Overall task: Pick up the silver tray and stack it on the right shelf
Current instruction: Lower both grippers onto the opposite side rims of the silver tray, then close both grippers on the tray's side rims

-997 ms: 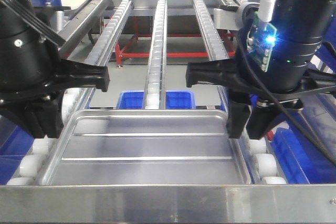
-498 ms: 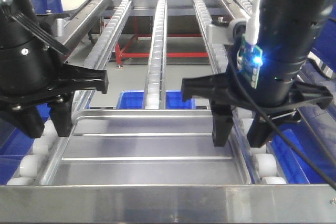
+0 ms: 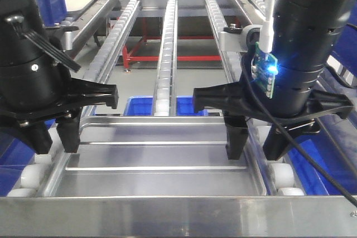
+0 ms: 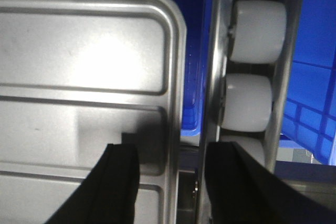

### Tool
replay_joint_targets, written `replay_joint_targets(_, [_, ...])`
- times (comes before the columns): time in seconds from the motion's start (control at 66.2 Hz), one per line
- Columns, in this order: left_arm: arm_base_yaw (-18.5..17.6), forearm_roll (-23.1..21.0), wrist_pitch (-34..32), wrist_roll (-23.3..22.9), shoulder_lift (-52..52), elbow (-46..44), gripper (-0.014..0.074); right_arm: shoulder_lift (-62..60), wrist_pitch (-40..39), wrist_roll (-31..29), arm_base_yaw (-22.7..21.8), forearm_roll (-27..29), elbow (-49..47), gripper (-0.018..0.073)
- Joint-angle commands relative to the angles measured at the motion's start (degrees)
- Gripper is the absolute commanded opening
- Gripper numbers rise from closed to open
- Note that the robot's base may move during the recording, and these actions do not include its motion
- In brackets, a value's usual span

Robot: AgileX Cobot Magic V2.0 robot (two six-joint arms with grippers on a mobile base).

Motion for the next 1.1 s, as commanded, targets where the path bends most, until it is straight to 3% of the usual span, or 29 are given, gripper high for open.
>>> replay_joint_targets(0.0, [-0.1, 0.3, -1.5, -0.1, -1.9, -1.5, 0.0131, -2.2, -1.4, 0.1, -0.2, -1.0, -1.9, 0.0415])
replay_joint_targets(0.634, [-0.1, -0.6, -0.5, 0.0, -1.2, -1.5, 0.0131, -0.5, -1.1, 0.1, -0.9, -1.2, -1.9, 0.0415])
replay_joint_targets(0.8, [-0.2, -2.7, -0.5, 5.9, -1.2, -1.5, 0.0131, -0.5, -1.1, 0.1, -0.9, -1.2, -1.9, 0.0415])
replay_joint_targets(1.087, [-0.2, -4.9, -0.5, 6.0, -1.2, -1.5, 0.013, -0.5, -1.0, 0.1, -0.9, -1.1, -1.9, 0.0415])
